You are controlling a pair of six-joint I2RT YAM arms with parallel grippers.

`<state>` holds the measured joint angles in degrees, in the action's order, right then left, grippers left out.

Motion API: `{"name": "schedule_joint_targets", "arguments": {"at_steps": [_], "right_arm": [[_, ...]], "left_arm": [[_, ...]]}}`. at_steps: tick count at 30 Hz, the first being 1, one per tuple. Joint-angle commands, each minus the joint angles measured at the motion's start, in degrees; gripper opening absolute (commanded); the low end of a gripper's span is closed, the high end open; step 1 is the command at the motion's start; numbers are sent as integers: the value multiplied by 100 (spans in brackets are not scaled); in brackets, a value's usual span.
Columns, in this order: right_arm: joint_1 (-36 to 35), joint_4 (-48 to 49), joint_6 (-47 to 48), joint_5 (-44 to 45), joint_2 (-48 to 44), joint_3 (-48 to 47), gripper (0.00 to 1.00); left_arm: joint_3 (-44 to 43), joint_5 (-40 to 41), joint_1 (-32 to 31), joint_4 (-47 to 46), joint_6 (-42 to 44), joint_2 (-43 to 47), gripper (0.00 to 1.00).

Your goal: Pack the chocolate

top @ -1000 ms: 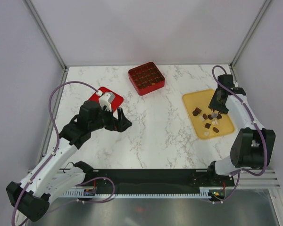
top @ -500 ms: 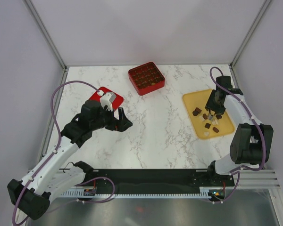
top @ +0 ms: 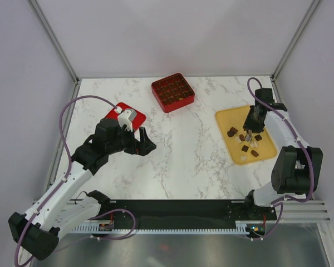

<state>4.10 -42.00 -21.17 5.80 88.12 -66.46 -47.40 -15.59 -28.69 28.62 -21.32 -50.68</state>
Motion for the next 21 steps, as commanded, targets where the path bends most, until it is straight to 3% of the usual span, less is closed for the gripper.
{"name": "schedule_joint_targets", "arguments": {"at_steps": [1, 9, 17, 21], "right_arm": [[-172, -133, 43, -53, -268, -596, 27], [-1690, -511, -142, 158, 135, -2131, 25], [-2957, -415, -186, 105, 1444, -3758, 25], [-3239, -423, -142, 27, 1980, -4242, 25]], "left_arm": [[2, -14, 12, -94, 155, 137, 100], [-24, 223, 21, 3, 172, 164, 100], [-50, 654, 21, 109, 172, 330, 100], [-59, 803, 21, 109, 172, 383, 100]]}}
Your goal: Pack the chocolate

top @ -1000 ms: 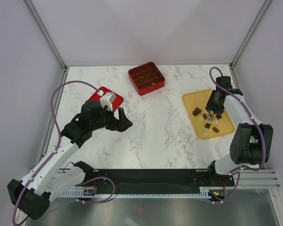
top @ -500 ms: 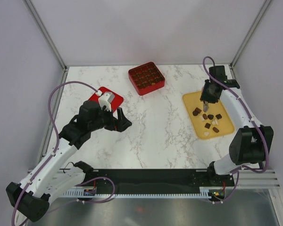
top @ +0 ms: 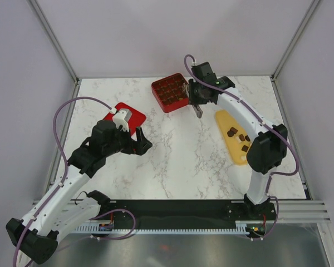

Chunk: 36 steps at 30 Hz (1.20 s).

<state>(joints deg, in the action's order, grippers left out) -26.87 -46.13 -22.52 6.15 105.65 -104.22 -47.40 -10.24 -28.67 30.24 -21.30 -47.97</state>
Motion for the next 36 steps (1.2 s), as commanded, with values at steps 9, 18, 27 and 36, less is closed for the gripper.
{"name": "schedule_joint_targets", "arguments": {"at_steps": [9, 18, 27, 36], "right_arm": [[-477, 245, 55, -167, 1037, -766, 27], [-521, 280, 90, -9, 1336, -871, 30], [-529, 280, 116, 141, 1432, -871, 34], [-521, 262, 161, 70, 1494, -986, 43]], "left_arm": [[-50, 321, 19, -53, 170, 147, 100], [-59, 321, 19, -44, 170, 138, 100], [-59, 295, 19, -44, 170, 130, 100], [-50, 303, 19, -44, 170, 112, 100]]}}
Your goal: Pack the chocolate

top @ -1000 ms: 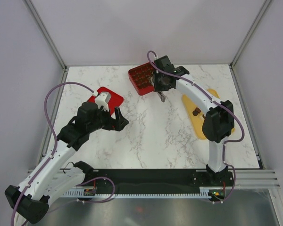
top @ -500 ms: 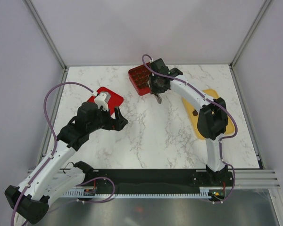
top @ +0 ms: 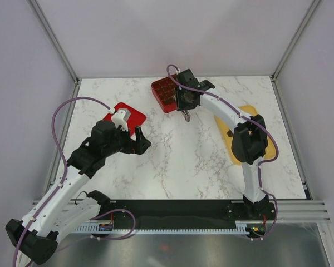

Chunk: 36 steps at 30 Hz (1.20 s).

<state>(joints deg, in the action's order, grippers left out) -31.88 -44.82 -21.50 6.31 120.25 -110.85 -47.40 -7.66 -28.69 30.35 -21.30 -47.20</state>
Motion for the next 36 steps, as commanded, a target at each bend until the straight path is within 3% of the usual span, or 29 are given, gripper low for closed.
{"name": "schedule_joint_targets", "arguments": {"at_steps": [1, 11, 18, 22, 28, 36], "right_arm": [[-20, 122, 67, 64, 25, -341, 44], [-20, -132, 181, 257, -124, -683, 45], [15, -519, 286, 556, -914, -650, 45], [67, -686, 260, 871, -1643, 211, 45], [427, -783, 146, 1057, -2988, 2326, 45], [1122, -967, -91, 750, -4078, 3789, 45]], "left_arm": [[-50, 45, 21, -55, 170, 35, 100], [-50, 28, 21, -64, 179, 62, 100], [-50, 1, 21, -55, 170, 88, 100], [-50, -34, 21, -55, 170, 132, 100], [-50, -165, 21, -64, 170, 106, 100], [-50, -236, 21, -90, 161, 62, 100]]}}
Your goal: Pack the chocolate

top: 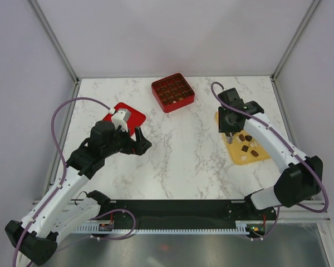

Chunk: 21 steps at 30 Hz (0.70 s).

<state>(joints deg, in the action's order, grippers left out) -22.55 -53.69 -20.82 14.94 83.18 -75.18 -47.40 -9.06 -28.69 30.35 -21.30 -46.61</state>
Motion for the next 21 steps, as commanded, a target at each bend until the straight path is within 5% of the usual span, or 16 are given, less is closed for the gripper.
{"name": "schedule_joint_targets", "arguments": {"at_steps": [1, 21], "right_arm": [[276, -124, -220, -149, -442, 414, 45], [470, -344, -440, -193, -1032, 1251, 46]], "left_arm": [[-42, -113, 21, -82, 161, 3, 100], [-42, -201, 21, -117, 161, -24, 100]]}}
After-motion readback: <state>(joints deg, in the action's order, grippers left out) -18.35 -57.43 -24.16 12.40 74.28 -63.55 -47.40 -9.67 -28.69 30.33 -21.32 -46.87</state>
